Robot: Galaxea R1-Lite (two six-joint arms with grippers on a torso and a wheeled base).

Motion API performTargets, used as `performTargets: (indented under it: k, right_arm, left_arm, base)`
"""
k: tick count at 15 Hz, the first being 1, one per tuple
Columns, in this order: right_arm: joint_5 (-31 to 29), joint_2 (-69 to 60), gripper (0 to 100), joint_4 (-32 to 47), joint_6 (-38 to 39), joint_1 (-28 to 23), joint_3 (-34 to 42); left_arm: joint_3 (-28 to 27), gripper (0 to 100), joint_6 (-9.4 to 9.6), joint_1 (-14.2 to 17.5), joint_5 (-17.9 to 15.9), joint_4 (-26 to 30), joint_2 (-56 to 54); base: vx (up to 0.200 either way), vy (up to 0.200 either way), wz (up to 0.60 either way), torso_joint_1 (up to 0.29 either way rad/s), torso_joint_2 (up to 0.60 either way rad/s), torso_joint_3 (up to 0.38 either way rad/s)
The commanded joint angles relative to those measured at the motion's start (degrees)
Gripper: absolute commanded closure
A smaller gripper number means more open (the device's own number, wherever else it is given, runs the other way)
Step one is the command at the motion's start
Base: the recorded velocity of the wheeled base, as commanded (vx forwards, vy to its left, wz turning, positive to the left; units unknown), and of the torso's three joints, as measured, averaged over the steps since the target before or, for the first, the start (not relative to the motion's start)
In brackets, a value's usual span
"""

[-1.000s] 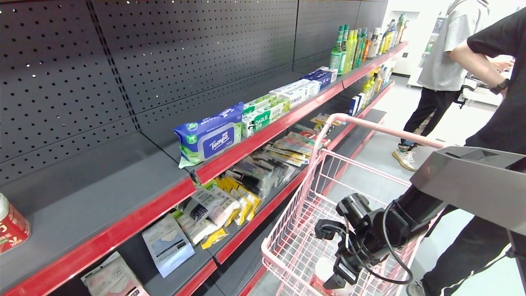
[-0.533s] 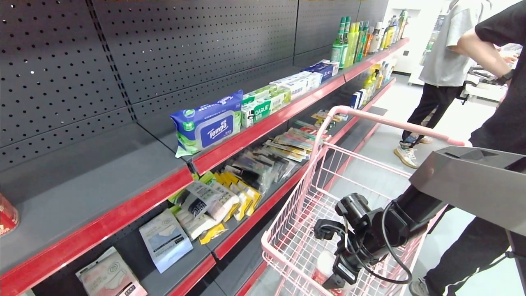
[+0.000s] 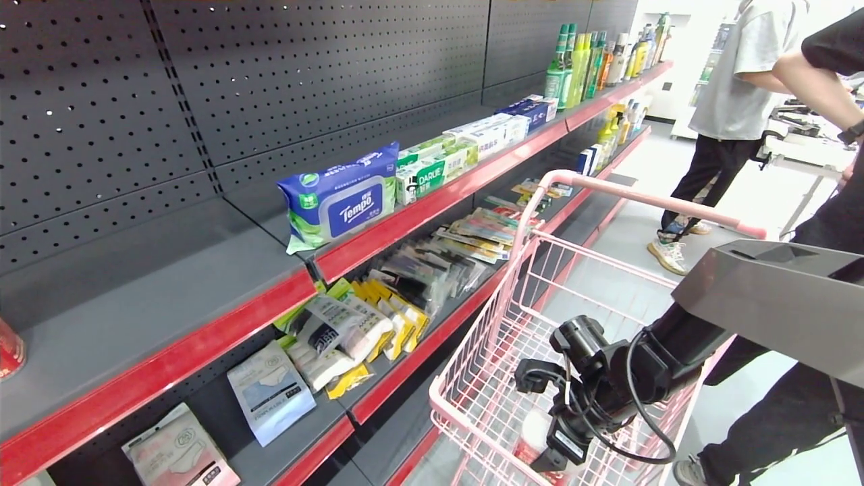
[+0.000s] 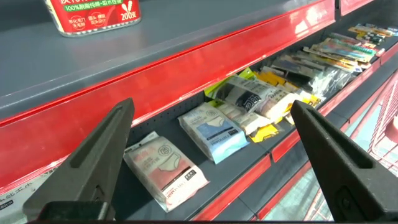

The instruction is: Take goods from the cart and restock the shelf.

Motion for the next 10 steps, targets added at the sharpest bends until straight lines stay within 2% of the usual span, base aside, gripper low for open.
performTargets:
  k: [1, 8, 9, 10]
  right_arm:
    - [-0.3, 0.0, 0, 0.0, -0.1, 0.0, 0.0]
    - [-0.5, 0.0, 0, -0.1, -0.1, 0.4, 0.5]
    - [-0.4, 0.0, 100, -0.2, -0.1, 0.5, 0.7]
    - [-0.5, 0.1, 100, -1.2, -0.1, 0.6, 1.0]
  left_arm:
    - [0.0, 0, 0.02, 0.1, 0.0, 0.0, 0.1]
    - [0.1, 0, 0.02, 0.0, 0.0, 0.0, 0.1]
    - [0.0, 0, 0.02, 0.0, 0.0, 0.0, 0.1]
    - [0.0, 0, 0.02, 0.1, 0.0, 0.0, 0.1]
  base:
    - [0.0, 0.0, 0.0, 0.0, 0.0, 0.0]
    - [0.0, 0.0, 0.0, 0.0, 0.0, 0.0]
    - [0.0, 0.0, 0.0, 0.0, 0.0, 0.0]
    - [0.0, 0.0, 0.0, 0.0, 0.0, 0.0]
